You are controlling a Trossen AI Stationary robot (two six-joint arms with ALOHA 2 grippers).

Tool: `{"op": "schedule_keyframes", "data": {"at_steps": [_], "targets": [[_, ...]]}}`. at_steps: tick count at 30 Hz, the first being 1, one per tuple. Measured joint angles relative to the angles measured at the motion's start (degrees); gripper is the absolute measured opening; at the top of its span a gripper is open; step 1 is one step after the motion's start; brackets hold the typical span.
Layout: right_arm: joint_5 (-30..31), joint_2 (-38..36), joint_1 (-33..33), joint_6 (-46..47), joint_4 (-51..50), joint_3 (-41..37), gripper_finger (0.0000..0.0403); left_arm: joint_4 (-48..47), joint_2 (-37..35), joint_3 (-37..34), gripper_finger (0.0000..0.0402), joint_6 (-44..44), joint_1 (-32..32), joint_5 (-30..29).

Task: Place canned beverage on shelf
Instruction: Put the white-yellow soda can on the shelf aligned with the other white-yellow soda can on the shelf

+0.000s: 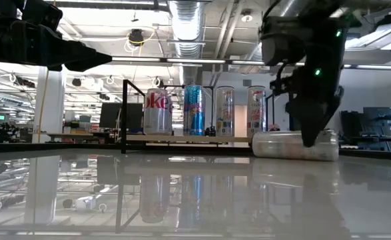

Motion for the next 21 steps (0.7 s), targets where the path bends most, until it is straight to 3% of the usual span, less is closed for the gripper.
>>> {"op": "schedule_keyframes", "data": {"at_steps": [9, 17, 21], "targets": [[-6.11, -0.26, 0.92, -1.72, 17.99, -3.84, 0.0307, -0.02, 0.0, 0.0, 0.0393, 0.07, 0.01, 0.04], [-7.99, -0.22, 8.78, 5.78, 26.49, -3.89, 0.0307, -0.02, 0.0, 0.0, 0.0393, 0.11, 0.01, 0.02], [-5.13, 0.8, 13.85, 11.55, 28.87, -3.92, 0.0307, -0.02, 0.0, 0.0, 0.0393, 0.1, 0.0, 0.02]]}}
